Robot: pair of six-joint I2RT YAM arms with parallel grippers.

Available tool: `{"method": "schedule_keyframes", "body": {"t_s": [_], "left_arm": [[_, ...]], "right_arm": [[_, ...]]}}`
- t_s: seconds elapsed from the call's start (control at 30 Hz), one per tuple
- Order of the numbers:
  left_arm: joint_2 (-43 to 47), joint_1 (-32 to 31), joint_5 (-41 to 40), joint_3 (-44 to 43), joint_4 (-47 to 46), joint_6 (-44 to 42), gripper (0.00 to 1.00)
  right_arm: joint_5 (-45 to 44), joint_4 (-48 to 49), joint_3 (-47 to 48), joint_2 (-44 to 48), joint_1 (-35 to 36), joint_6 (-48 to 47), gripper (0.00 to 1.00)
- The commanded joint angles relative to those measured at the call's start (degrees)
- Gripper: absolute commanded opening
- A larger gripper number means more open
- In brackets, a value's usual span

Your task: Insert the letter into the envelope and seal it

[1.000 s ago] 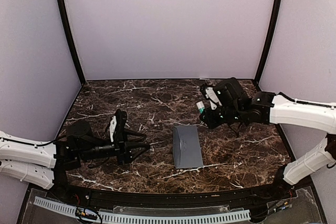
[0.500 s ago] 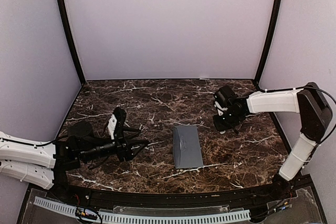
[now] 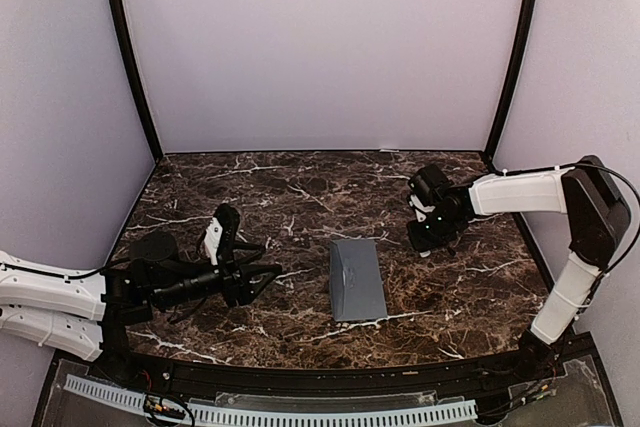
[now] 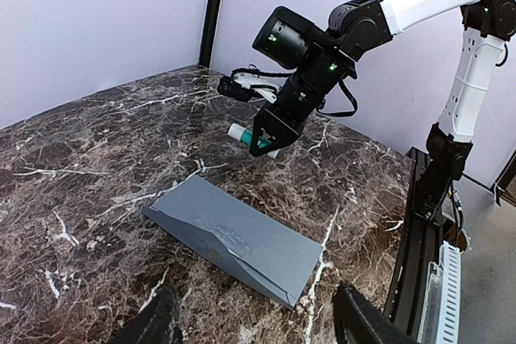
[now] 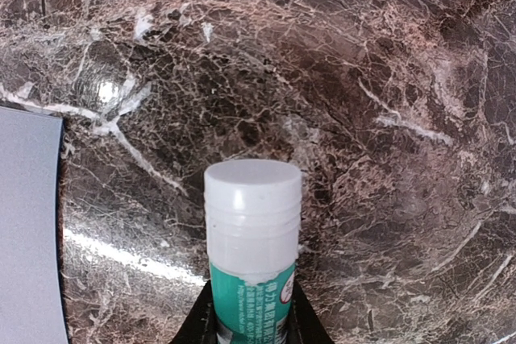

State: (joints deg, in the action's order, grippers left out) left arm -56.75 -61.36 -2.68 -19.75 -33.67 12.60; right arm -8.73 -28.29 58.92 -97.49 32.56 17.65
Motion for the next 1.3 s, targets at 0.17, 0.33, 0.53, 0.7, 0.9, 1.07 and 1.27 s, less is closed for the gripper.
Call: {"method": "schedule_keyframes", "body": {"t_s": [0.17, 0.33, 0.53, 0.7, 0.9, 1.07, 1.27], "left_arm": [[-0.12, -0.16, -0.72, 0.32, -0.42, -0.81, 0.64], [-2.89, -0.16, -1.72, -0.54, -0.44, -1.05, 0.64], [-12.69, -0.16, -3.24, -4.45, 0.92, -0.99, 0.63], [-23.68, -0.08, -4.31, -10.02, 2.04, 0.36, 0.56], [-36.6, -0.07, -4.7, -20.12, 4.82, 0.18, 0.5], [-42.96, -0.07, -7.3, -24.78, 7.41, 0.77, 0.42], [-45.26, -0.07, -10.11, -25.65, 8.02, 1.46, 0.29]], "right_arm": [[1.16, 1.44, 0.07, -0.65, -0.17, -0.06, 0.28], [1.2, 1.86, -0.16, -0.11, -0.17, 0.26, 0.49], [2.44, 3.93, -1.16, 4.7, 0.94, 1.63, 0.51], [0.07, 6.1, -2.34, 9.34, 6.72, 4.0, 0.5], [1.88, 14.11, -7.08, 9.75, 10.78, 6.8, 0.43], [1.38, 16.95, -7.89, 4.94, 12.88, 7.65, 0.35], [-0.3, 17.97, -7.32, 0.72, 14.36, 7.92, 0.3]]}}
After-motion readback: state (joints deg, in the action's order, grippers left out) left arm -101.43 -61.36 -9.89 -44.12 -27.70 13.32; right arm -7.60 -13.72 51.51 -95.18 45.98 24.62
